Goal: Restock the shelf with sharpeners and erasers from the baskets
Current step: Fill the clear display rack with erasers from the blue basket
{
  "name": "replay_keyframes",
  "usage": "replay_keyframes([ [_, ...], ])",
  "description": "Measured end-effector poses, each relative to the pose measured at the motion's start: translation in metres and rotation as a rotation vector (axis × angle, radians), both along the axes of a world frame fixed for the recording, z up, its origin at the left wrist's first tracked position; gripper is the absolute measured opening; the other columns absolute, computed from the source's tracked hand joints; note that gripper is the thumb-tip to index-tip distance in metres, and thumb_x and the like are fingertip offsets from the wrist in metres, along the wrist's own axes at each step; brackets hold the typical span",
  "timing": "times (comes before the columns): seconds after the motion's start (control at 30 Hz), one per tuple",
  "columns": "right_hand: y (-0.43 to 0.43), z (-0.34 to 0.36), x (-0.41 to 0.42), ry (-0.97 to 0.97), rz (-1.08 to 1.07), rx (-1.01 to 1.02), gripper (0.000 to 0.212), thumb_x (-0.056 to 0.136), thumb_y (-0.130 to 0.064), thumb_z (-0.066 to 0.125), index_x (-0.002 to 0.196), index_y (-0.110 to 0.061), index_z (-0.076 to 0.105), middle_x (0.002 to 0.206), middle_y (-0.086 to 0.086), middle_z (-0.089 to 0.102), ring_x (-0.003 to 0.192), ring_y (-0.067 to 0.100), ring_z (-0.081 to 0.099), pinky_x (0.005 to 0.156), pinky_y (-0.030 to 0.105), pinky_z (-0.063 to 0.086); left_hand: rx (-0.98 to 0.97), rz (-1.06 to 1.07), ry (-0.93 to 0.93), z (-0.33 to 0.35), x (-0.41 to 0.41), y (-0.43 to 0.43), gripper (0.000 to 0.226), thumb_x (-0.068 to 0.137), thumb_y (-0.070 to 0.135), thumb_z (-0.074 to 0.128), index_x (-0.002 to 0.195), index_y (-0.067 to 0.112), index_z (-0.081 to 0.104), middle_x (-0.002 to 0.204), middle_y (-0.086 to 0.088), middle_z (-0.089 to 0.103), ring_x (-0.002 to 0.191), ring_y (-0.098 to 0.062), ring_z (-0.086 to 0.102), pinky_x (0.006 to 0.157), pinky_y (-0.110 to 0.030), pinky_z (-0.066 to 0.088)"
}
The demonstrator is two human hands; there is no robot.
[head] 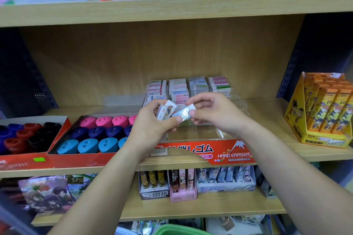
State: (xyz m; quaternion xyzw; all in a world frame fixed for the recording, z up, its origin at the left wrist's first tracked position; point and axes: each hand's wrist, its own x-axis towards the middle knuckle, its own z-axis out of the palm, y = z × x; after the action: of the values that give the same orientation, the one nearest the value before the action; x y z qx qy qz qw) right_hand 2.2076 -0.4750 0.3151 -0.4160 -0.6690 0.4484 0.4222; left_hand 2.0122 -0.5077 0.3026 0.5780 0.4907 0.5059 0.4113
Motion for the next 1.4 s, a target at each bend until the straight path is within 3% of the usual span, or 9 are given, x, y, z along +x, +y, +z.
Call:
replay_keyframes([
  [0.3, -0.010, 0.002, 0.015, 0.172, -0.189, -0.046, 0.023, 0.100, 0.001, 0.052, 0.107, -0.014, 0.068, 0.112, 0.017, 0.062, 0.093, 0.022, 0.072, 0.080, 0.047, 0.063, 0.012, 0.016, 0.054, -0.007, -0.002, 0.010, 0.021, 0.095, 0.012, 0.070, 0.115, 0.016, 0.065, 0.087, -0.013, 0.076, 0.075, -0.025, 0.073, 0.076, -0.040, 0.063],
  [0.43, -0.014, 0.007, 0.025, 0.193, -0.267, -0.046, 0.024, 0.096, 0.000, 0.062, 0.115, -0.014, 0.063, 0.114, 0.028, 0.064, 0.094, 0.035, 0.073, 0.074, 0.047, 0.063, -0.016, 0.010, 0.030, -0.003, -0.003, 0.009, 0.028, 0.095, 0.008, 0.070, 0.122, 0.009, 0.063, 0.084, -0.013, 0.075, 0.072, -0.022, 0.072, 0.071, -0.034, 0.063],
  [0.6, -0.010, 0.005, 0.033, 0.076, -0.311, -0.028, 0.022, 0.088, -0.016, 0.077, 0.108, -0.020, 0.069, 0.098, 0.005, 0.078, 0.096, 0.024, 0.074, 0.095, 0.045, 0.057, 0.034, 0.041, 0.036, 0.014, -0.023, -0.002, 0.022, 0.094, 0.004, 0.070, 0.115, 0.010, 0.065, 0.079, -0.013, 0.073, 0.063, -0.016, 0.070, 0.057, -0.023, 0.058],
  [0.8, -0.015, -0.003, 0.002, -0.036, -0.219, 0.007, 0.016, 0.083, -0.020, 0.082, 0.097, -0.019, 0.074, 0.084, -0.003, 0.078, 0.076, 0.007, 0.073, 0.068, 0.013, 0.053, 0.073, 0.173, 0.214, 0.013, -0.068, -0.013, 0.025, 0.093, 0.004, 0.070, 0.112, 0.018, 0.062, 0.078, -0.007, 0.075, 0.065, -0.023, 0.072, 0.060, -0.035, 0.062],
  [0.9, -0.011, -0.006, -0.024, -0.109, -0.167, 0.048, 0.006, 0.091, -0.024, 0.075, 0.096, -0.022, 0.074, 0.092, -0.006, 0.075, 0.068, 0.000, 0.066, 0.061, 0.020, 0.050, 0.050, 0.237, 0.231, 0.004, -0.083, -0.018, 0.028, 0.092, 0.009, 0.073, 0.113, 0.021, 0.057, 0.088, -0.005, 0.073, 0.070, -0.023, 0.073, 0.062, -0.037, 0.062],
  [1.07, 0.003, -0.007, -0.052, -0.286, -0.146, 0.177, 0.008, 0.095, -0.028, 0.068, 0.089, -0.028, 0.072, 0.099, -0.011, 0.070, 0.091, 0.005, 0.066, 0.083, 0.026, 0.047, 0.027, 0.250, 0.228, -0.012, -0.094, -0.021, 0.027, 0.091, 0.011, 0.075, 0.109, 0.021, 0.058, 0.089, -0.008, 0.073, 0.069, -0.020, 0.073, 0.062, -0.040, 0.062],
  [1.23, 0.015, -0.003, -0.039, -0.159, -0.255, 0.168, 0.005, 0.098, -0.015, 0.064, 0.098, -0.018, 0.067, 0.089, 0.004, 0.069, 0.049, -0.002, 0.056, 0.052, 0.020, 0.046, 0.059, 0.225, 0.218, -0.008, -0.085, -0.021, 0.025, 0.092, 0.013, 0.074, 0.109, 0.023, 0.058, 0.085, -0.005, 0.074, 0.066, -0.023, 0.072, 0.060, -0.040, 0.062],
  [1.33, 0.021, 0.008, -0.021, -0.076, -0.285, 0.148, 0.021, 0.097, -0.002, 0.060, 0.101, -0.022, 0.066, 0.087, 0.005, 0.068, 0.053, 0.010, 0.059, 0.054, 0.023, 0.052, 0.097, 0.181, 0.214, 0.001, -0.069, -0.018, 0.022, 0.094, 0.008, 0.070, 0.108, 0.021, 0.058, 0.086, -0.007, 0.072, 0.052, -0.010, 0.064, 0.050, -0.026, 0.054],
  [1.4, 0.027, 0.016, -0.008, -0.041, -0.332, 0.146, 0.021, 0.095, 0.003, 0.061, 0.110, -0.012, 0.066, 0.088, 0.009, 0.068, 0.060, 0.016, 0.060, 0.056, 0.022, 0.054, 0.115, 0.149, 0.217, 0.006, -0.058, -0.012, 0.023, 0.094, 0.009, 0.070, 0.106, 0.024, 0.057, 0.086, -0.007, 0.071, 0.053, -0.010, 0.063, 0.051, -0.035, 0.056],
])
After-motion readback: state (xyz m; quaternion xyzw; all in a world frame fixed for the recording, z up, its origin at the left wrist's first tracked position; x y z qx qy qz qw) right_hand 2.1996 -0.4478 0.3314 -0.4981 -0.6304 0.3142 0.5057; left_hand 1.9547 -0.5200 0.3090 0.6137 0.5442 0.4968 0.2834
